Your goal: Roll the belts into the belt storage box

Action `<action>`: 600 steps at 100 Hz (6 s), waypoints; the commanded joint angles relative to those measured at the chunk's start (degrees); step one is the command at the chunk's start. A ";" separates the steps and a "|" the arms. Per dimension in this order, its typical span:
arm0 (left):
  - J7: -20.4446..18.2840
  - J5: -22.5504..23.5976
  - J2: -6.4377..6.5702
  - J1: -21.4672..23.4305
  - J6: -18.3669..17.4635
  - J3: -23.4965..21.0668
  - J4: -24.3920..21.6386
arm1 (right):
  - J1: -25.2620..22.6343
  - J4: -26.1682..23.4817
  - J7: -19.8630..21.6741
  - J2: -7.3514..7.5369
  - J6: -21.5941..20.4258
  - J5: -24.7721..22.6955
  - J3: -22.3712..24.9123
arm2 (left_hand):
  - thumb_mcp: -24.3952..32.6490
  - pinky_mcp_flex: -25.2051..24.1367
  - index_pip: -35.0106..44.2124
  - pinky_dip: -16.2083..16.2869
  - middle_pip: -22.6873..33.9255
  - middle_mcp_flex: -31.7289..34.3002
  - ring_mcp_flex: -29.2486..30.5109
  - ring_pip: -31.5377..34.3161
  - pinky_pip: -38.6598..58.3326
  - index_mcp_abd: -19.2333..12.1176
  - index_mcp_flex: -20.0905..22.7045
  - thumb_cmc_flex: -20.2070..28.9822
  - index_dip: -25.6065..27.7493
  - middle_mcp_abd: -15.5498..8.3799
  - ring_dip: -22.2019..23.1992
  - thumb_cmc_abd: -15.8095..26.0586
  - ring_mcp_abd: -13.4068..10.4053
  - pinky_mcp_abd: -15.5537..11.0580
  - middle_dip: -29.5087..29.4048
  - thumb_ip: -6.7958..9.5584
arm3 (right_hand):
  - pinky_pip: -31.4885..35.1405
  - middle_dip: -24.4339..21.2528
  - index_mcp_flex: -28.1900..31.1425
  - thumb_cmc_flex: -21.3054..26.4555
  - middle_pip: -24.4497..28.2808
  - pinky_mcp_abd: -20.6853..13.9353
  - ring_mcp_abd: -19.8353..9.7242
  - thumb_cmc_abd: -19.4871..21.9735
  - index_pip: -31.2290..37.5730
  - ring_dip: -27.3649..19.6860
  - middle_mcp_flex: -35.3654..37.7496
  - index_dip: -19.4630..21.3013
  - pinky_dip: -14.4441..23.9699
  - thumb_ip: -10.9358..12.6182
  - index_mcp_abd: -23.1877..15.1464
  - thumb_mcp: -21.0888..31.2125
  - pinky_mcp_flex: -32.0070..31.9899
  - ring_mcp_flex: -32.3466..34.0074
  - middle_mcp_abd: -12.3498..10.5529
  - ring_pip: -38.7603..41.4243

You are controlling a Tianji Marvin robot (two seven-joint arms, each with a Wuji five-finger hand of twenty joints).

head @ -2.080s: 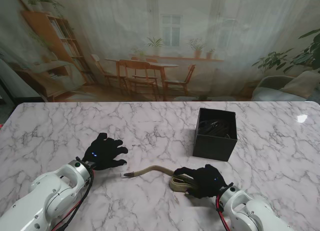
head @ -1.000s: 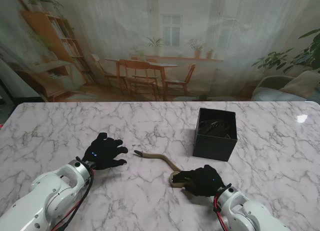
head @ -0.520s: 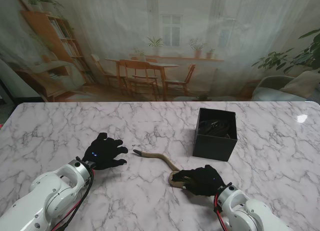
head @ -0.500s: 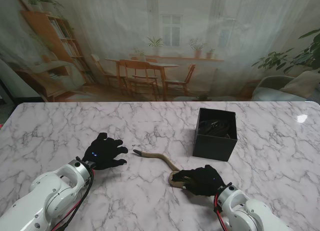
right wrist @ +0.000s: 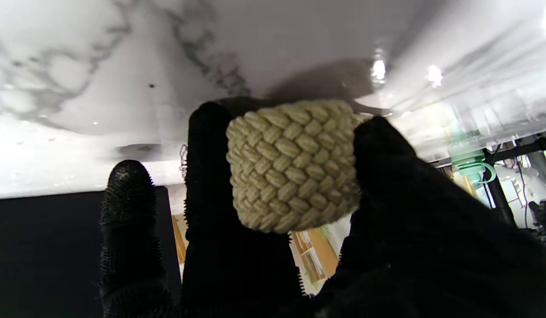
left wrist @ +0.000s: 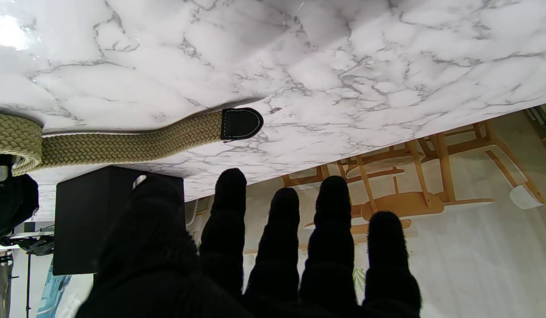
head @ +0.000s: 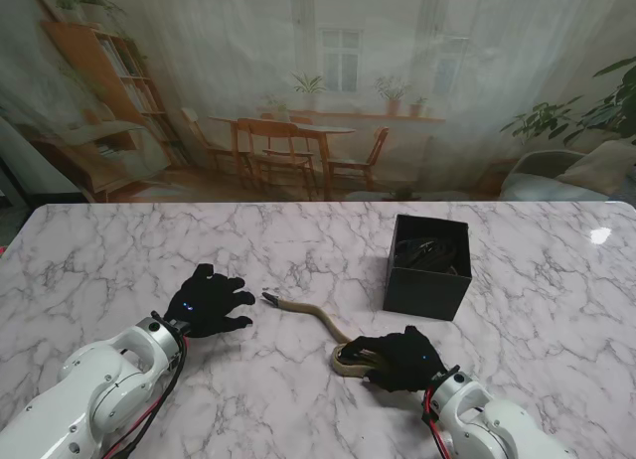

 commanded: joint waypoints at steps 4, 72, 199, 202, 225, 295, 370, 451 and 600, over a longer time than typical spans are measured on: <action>-0.60 -0.14 -0.13 -0.16 -0.14 0.30 0.21 | -0.03 3.13 -1.36 0.21 1.34 -1.49 -1.25 | -0.81 -0.99 -1.11 0.96 -0.89 -2.22 -0.29 -1.30 -1.83 -0.09 -1.03 -0.85 -0.38 0.09 -0.31 2.26 0.33 2.45 -0.28 0.97 | 2.09 4.02 -4.55 1.08 10.85 -1.94 -5.93 -5.47 1.98 -5.16 -1.16 0.83 0.79 2.09 4.41 6.72 0.05 -2.46 -12.69 -7.77; -0.01 -0.19 -0.17 -0.13 -0.13 0.27 0.33 | -1.86 2.11 -1.69 0.91 7.39 -6.82 -0.10 | -0.83 -0.99 -1.50 1.06 -0.86 -2.44 -0.30 -1.21 -1.81 0.17 -1.88 -1.20 -0.92 0.07 -0.18 2.42 0.39 2.45 -0.25 0.98 | 3.60 -8.29 -13.71 -19.01 -2.21 -7.44 -2.71 3.36 -4.38 -8.66 -15.42 -4.95 1.66 9.57 11.94 -7.83 -5.47 -13.84 -6.92 -11.73; 1.63 -0.11 -0.23 0.23 -0.55 -0.22 0.57 | -6.25 -3.16 -8.81 -0.08 13.07 -9.41 2.65 | -0.83 -0.97 -1.62 1.07 -0.67 -2.67 -0.32 -1.02 -1.63 0.34 -2.34 -1.20 -1.14 0.02 0.02 2.54 0.36 2.33 -0.16 1.01 | 7.20 -15.11 0.40 -25.73 -5.63 -12.72 0.31 6.01 -8.63 -13.12 -32.80 -1.63 1.78 10.03 36.08 -12.58 -8.11 -29.60 1.86 -13.15; 1.65 -0.11 -0.23 0.24 -0.55 -0.23 0.57 | -5.93 -2.98 -8.57 -0.16 13.74 -8.96 2.17 | -0.81 -0.94 -1.62 1.06 -0.68 -2.70 -0.32 -1.02 -1.63 0.30 -2.33 -1.17 -1.14 0.14 0.02 2.52 0.41 2.32 -0.17 1.02 | 6.74 -15.98 -0.67 -26.30 -6.71 -12.43 0.80 5.89 -10.07 -14.15 -33.65 -1.73 1.55 10.03 36.11 -12.46 -8.44 -30.06 2.57 -14.74; 1.59 -0.23 -0.25 0.22 -0.55 -0.20 0.57 | -3.08 -2.24 -5.33 -0.33 16.92 -6.94 -1.70 | -0.80 -1.03 -1.66 1.05 -0.73 -2.81 -0.43 -1.07 -1.68 0.30 -2.43 -1.20 -1.16 0.09 0.00 2.60 0.34 2.37 -0.19 1.01 | 5.55 -18.29 -5.83 -25.37 -8.45 -11.26 2.22 4.67 -12.16 -16.71 -33.87 -1.47 0.75 10.35 33.41 -11.22 -7.97 -28.38 3.17 -18.79; 0.76 -0.54 -0.24 -0.16 -0.34 0.22 0.55 | -4.72 -1.98 -6.74 0.44 16.20 -11.07 0.14 | -0.82 -0.98 -1.75 1.06 -0.76 -2.93 -0.41 -1.08 -1.67 0.34 -2.60 -1.21 -1.20 0.05 -0.02 2.56 0.31 2.30 -0.22 1.02 | 9.13 1.87 -4.69 -8.61 12.00 -11.32 -3.41 4.43 -0.67 -8.92 -9.60 -1.86 3.42 9.15 25.10 7.94 -5.25 -17.96 -8.44 -7.58; 1.30 -0.76 -0.29 -0.24 -0.40 0.27 0.76 | -3.24 0.06 -8.73 0.54 11.97 -10.17 -0.61 | -0.79 -0.95 -2.47 1.04 -0.67 -3.07 -0.43 -1.01 -1.70 0.01 -3.98 -1.07 -1.54 -0.01 0.05 2.74 0.30 2.19 -0.19 1.04 | 10.67 -9.74 16.50 -8.37 1.30 -8.81 -3.59 5.70 12.85 -8.38 17.12 -7.63 1.19 3.45 8.98 2.83 3.53 2.44 -9.01 -10.36; 0.96 -0.87 -0.28 -0.39 -0.42 0.33 0.85 | -12.06 -18.16 24.85 2.47 -2.76 -9.66 12.61 | -0.82 -1.05 -2.62 0.97 -0.68 -3.01 -0.39 -1.08 -1.86 0.22 -4.19 -1.15 -1.64 -0.03 0.01 2.80 0.27 2.29 -0.23 1.05 | -0.38 -16.72 2.38 -16.30 -16.69 -18.46 -2.25 -5.51 -18.85 -16.78 -12.30 10.25 -1.90 20.27 39.46 33.06 -9.36 -22.55 -3.31 -27.53; 0.56 -1.14 -0.29 -0.55 -0.27 0.32 0.95 | -13.18 -19.51 25.44 2.42 -0.47 -11.84 13.09 | -0.80 -0.94 -2.62 0.91 -0.59 -3.01 -0.33 -1.01 -1.84 0.27 -4.30 -0.95 -1.68 -0.07 0.06 2.89 0.36 2.20 -0.19 1.09 | 13.74 -15.76 -1.94 -8.72 -6.94 -19.01 -2.37 1.08 -12.24 -8.89 -20.03 7.49 2.14 13.45 32.93 19.33 8.80 -8.52 -1.44 -11.63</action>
